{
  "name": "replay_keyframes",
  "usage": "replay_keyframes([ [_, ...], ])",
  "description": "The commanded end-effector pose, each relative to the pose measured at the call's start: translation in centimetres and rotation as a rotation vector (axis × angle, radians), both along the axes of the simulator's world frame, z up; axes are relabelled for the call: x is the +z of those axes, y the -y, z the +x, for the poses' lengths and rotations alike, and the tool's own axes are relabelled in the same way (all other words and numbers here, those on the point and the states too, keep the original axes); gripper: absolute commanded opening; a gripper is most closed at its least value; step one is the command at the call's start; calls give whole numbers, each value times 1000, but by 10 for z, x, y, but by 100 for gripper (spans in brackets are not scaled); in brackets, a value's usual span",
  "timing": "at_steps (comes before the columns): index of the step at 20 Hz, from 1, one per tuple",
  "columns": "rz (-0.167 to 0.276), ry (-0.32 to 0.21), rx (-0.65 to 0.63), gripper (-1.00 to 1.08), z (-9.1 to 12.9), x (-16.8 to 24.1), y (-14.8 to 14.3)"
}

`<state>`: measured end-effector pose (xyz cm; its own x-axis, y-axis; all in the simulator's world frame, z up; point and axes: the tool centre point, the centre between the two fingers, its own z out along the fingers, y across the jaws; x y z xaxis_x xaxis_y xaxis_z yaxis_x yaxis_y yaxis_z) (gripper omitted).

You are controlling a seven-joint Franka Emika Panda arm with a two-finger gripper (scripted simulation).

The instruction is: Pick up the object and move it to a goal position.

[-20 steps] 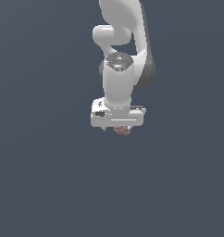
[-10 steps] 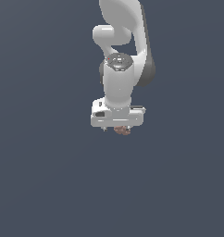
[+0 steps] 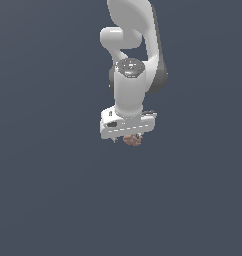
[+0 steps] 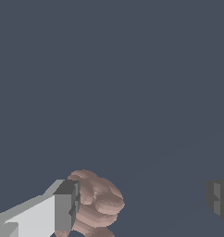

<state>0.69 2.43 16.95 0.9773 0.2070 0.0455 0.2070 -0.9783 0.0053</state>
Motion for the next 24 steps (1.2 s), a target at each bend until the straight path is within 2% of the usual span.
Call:
replay_keyframes([
  [1,-3,-3,62,100,-4,-3,-2],
  [24,-23,-27,726,100,-53,-28,-23],
])
